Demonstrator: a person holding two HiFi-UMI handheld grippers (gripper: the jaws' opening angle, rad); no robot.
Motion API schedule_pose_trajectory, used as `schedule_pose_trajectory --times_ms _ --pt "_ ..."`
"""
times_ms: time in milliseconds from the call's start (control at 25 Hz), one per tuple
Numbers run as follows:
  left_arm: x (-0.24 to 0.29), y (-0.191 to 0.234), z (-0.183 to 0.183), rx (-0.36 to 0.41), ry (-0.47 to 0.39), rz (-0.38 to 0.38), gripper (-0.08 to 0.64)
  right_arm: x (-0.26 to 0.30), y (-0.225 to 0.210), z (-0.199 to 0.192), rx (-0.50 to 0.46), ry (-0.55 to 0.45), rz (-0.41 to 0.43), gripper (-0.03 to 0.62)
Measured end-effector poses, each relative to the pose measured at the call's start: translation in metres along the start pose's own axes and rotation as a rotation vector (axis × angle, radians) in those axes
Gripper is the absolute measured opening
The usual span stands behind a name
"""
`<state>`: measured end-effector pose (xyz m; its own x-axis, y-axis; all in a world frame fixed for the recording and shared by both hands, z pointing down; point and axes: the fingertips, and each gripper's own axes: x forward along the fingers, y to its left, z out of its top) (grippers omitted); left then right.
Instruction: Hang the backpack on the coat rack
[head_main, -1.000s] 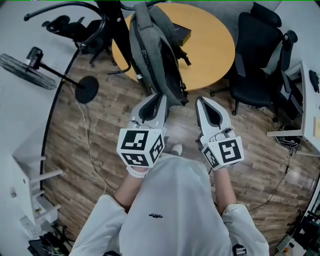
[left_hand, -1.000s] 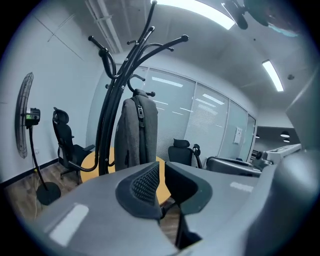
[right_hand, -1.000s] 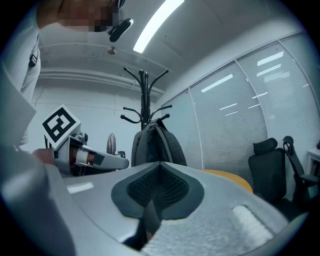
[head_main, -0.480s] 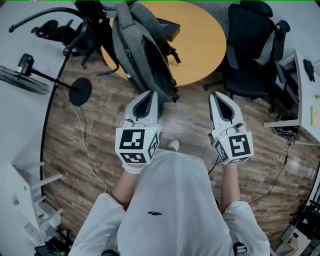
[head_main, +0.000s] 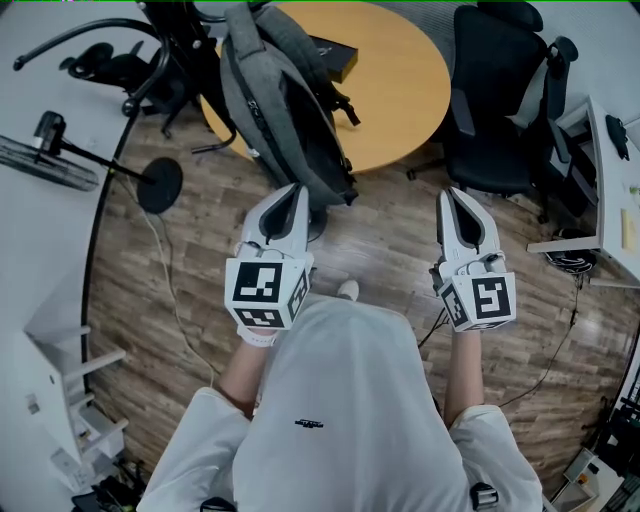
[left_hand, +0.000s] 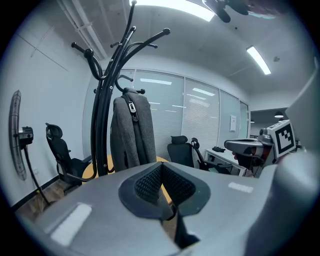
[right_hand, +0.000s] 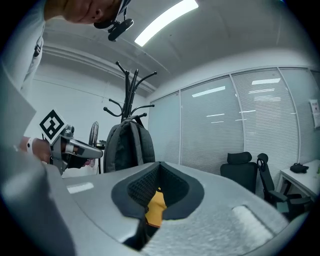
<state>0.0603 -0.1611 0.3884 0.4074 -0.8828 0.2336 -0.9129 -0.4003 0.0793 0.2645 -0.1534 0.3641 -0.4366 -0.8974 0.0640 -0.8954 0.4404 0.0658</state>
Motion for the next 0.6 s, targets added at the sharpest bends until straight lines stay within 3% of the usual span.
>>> schedule_pose_trajectory --times_ms 600 --pt "-0.008 0.006 -0.010 -0.024 0.009 -0.001 0.017 0.004 0.017 -0.008 0.038 -0.019 -0.006 0.002"
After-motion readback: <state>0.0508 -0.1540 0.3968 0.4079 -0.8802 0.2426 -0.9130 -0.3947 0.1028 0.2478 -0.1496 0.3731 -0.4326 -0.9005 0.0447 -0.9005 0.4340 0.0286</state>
